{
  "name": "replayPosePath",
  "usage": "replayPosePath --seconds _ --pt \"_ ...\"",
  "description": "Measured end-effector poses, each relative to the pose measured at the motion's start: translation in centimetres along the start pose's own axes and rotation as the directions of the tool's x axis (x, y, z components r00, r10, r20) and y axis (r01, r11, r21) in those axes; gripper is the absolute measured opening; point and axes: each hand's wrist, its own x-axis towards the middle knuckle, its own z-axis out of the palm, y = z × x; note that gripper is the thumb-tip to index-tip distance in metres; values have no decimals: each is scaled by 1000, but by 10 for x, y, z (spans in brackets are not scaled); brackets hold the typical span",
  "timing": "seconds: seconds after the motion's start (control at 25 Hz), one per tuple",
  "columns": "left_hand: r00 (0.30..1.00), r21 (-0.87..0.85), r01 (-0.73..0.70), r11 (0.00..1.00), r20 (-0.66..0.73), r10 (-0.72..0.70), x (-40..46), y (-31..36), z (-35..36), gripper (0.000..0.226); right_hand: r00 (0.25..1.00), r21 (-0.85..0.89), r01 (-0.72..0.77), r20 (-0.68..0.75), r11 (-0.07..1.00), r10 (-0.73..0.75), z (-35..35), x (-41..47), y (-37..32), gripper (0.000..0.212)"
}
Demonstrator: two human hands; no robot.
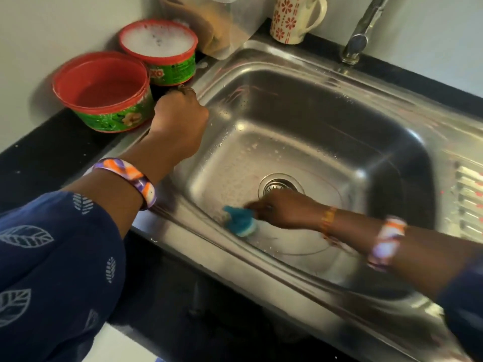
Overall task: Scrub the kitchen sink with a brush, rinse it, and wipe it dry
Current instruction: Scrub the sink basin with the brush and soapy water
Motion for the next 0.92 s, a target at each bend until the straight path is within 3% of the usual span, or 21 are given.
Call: replayPosePath --seconds 0.08,0.16,0.2,0.28,0.36,0.4,0.48,0.64,0.76,0.84,0.92 --pt "1000 1 2 1000 11 -2 -2 3 -3 32 992 -8 21 -126 1000 -22 2 41 -26 35" --pt "1000 30 -8 1000 19 8 -2 4 -6 32 985 -12 64 -157 998 -65 0 52 -29 35" --pt "1000 43 -13 999 22 12 -3 4 -7 32 990 -59 84 -107 995 -90 -2 42 -21 35" --pt "1000 51 -21 998 22 20 -2 5 -8 32 987 -135 97 142 986 -78 -11 0 5 35" --pt "999 40 -31 999 21 30 -1 5 -7 30 933 -214 10 353 977 68 -16 -51 29 34" --pt "999 37 -32 999 26 31 0 6 -6 29 918 -271 -47 369 961 149 -17 -71 35 35" --pt "999 30 -34 999 32 33 1 6 -6 29 936 -355 -108 278 928 215 -15 -78 36 34" --pt "998 11 -41 999 51 40 1 7 -11 30 992 -261 -119 -66 958 106 -16 3 8 35" --pt "997 41 -51 998 56 49 1 8 -13 29 995 -152 -40 -96 988 26 -18 23 6 38" --pt "998 47 -53 997 46 51 1 6 -12 29 998 -129 4 55 992 3 -14 -10 23 36" --pt "998 47 -46 998 45 44 2 6 -10 30 956 -147 -12 289 989 55 -13 -56 40 32"
